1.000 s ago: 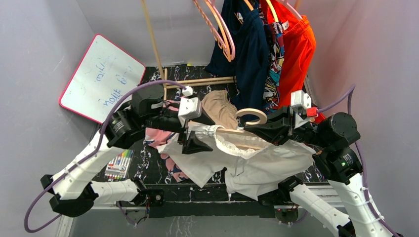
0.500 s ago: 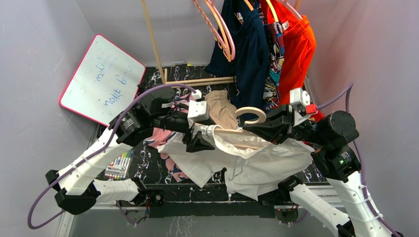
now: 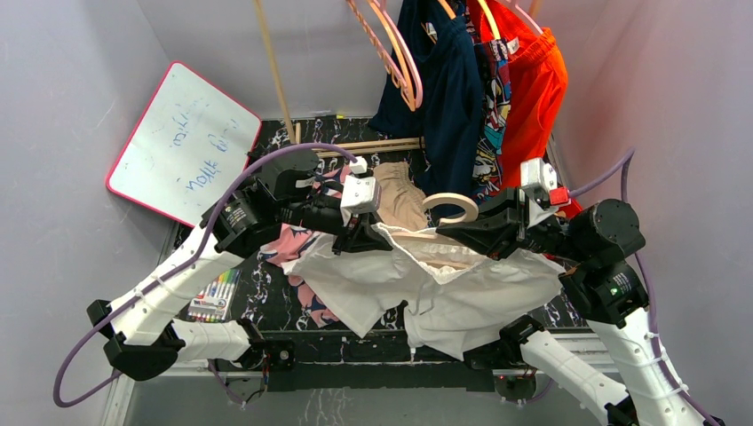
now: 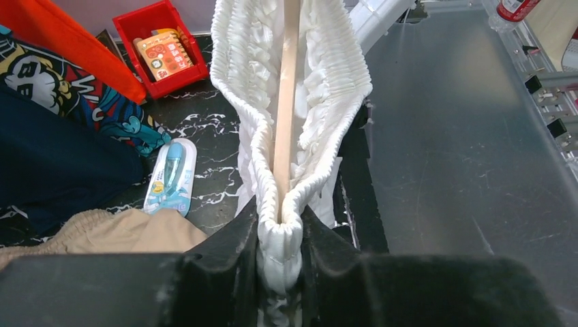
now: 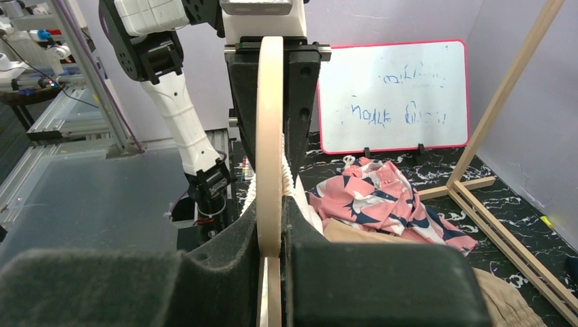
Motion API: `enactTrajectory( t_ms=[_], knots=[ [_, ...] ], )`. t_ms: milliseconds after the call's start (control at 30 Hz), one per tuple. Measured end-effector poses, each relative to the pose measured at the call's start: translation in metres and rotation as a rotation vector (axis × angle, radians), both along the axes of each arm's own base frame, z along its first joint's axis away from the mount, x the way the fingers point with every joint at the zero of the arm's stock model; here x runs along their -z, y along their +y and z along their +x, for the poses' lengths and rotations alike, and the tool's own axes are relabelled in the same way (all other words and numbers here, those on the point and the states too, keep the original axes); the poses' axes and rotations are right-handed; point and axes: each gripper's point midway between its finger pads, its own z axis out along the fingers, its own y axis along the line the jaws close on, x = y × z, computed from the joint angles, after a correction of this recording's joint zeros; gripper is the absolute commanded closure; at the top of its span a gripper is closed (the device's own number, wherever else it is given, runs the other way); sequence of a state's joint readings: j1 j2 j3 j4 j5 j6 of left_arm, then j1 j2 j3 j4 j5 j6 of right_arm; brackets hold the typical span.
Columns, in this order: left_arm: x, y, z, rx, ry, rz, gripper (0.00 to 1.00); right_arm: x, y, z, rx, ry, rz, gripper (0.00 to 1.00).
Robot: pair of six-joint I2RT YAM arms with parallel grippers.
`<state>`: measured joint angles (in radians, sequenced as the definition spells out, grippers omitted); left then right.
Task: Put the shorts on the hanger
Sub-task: Hang the shorts on the hanger.
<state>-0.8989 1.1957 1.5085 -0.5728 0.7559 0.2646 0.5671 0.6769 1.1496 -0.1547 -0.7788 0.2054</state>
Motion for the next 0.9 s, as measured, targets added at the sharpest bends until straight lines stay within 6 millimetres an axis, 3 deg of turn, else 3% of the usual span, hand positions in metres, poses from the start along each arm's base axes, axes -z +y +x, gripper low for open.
enactTrajectory(
  t_ms=[200,333,433,500,667,900],
  knots=[
    [-0.002,0.001,-0.003,0.008,0.007,-0.007,1.0,-0.001,0.0,0.0,-0.002,-0.007,0.001,1.0],
    [-0.002,0.002,-0.001,-0.009,-0.004,-0.014,1.0,-0.001,0.0,0.001,0.006,-0.005,0.003,0.73],
    [0.0,0.003,0.001,-0.024,-0.014,-0.016,1.0,0.0,-0.001,0.002,0.017,0.005,0.003,0.46],
    [0.003,0.004,0.003,-0.038,-0.02,-0.015,1.0,-0.001,-0.002,0.004,0.035,0.003,0.006,0.37],
    [0.007,0.01,0.006,-0.076,-0.039,-0.015,1.0,0.001,-0.008,0.006,0.081,-0.001,0.002,0.3],
    [0.002,0.029,0.002,-0.136,-0.085,-0.042,1.0,0.006,-0.026,0.006,0.194,-0.002,-0.03,0.31]
  ],
)
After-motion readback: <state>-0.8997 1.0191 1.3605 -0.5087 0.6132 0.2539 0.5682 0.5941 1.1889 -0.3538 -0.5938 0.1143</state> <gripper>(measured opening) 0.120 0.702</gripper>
